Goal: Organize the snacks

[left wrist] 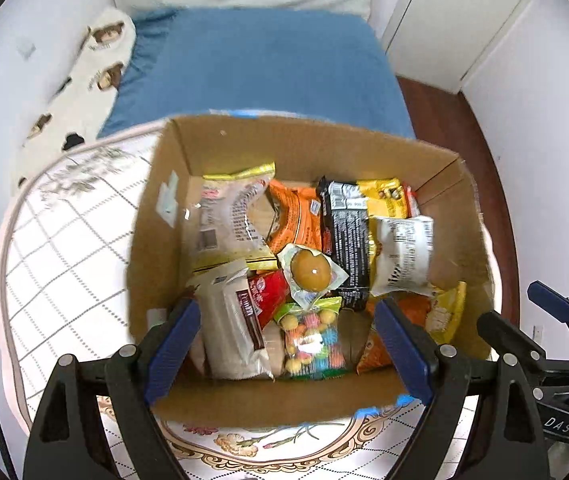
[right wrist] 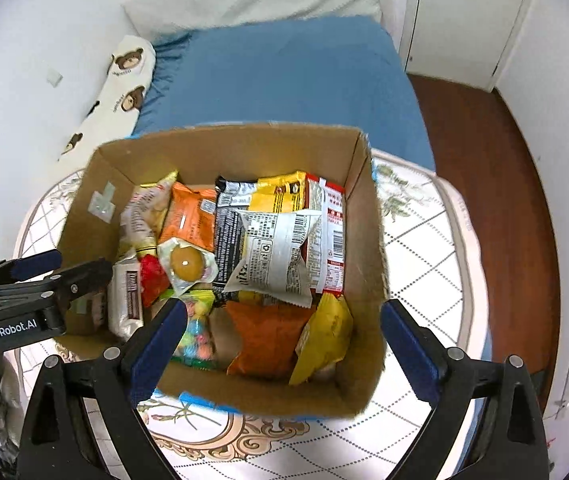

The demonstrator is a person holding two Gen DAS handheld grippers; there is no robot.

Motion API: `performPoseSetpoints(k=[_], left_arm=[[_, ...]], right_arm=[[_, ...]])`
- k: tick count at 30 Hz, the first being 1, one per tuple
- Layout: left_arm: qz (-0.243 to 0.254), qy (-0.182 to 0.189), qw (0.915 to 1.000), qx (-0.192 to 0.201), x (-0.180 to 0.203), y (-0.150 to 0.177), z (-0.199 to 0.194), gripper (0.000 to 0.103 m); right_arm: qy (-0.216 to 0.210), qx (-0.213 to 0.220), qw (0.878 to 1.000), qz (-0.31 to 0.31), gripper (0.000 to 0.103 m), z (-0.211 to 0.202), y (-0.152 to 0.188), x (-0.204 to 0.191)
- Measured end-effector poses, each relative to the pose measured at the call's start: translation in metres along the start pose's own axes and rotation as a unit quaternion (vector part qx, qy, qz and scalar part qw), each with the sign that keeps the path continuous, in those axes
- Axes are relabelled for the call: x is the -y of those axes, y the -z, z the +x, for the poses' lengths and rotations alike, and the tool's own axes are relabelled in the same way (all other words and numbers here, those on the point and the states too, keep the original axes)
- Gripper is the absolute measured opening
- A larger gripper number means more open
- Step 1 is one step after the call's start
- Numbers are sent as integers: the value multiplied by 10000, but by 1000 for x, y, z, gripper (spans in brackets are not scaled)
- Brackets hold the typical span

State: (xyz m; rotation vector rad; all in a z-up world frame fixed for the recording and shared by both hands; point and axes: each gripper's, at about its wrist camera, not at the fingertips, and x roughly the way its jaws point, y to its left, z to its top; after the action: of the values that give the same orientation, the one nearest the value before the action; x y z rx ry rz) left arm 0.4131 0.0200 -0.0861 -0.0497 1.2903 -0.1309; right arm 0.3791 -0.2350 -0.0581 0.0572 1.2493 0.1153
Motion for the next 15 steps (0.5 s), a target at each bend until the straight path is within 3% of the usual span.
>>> performPoseSetpoints(k=[7,15], left_arm=[[-12,47,9981,610,0,40,-58,89],[17,-136,9895,1442,5,100,-124,89]], right_arm=[[-53,601,9981,-98,102,-66,37,-16],[17,1197,9928,-49,102,-128,88,-23]])
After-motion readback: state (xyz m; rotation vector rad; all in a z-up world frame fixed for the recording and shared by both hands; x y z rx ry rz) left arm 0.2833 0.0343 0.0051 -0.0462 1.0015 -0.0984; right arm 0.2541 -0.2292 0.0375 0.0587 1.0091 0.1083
